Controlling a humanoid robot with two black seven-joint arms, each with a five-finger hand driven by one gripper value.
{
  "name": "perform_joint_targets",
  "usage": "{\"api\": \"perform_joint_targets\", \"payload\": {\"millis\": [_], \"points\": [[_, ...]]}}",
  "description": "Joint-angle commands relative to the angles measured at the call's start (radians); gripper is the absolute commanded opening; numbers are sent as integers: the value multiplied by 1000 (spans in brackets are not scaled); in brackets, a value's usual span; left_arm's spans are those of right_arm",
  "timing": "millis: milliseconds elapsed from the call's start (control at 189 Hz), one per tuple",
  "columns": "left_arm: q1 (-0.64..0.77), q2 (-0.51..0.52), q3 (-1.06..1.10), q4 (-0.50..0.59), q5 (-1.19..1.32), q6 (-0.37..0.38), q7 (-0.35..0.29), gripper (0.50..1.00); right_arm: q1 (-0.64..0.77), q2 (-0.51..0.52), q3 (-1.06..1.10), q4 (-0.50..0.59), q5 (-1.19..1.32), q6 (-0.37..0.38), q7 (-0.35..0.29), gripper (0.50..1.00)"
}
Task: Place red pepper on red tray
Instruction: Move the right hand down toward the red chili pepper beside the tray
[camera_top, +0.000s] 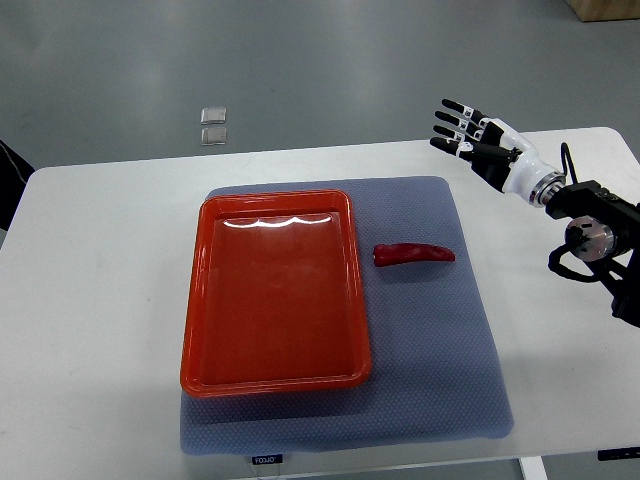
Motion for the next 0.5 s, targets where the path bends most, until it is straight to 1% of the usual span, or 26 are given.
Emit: {"api": "perform_joint_targets", "payload": {"millis": [0, 333, 492], "points": [[0, 0, 0, 0, 0, -1, 0, 1000, 8, -2, -2, 2, -21, 2, 7, 913], [0, 0, -2, 1, 0, 0, 0, 1000, -9, 19, 18, 1, -1, 32, -7, 913], [0, 0, -2, 1, 0, 0, 0, 1000, -16, 27, 7, 2, 43, 42, -33, 913]]}}
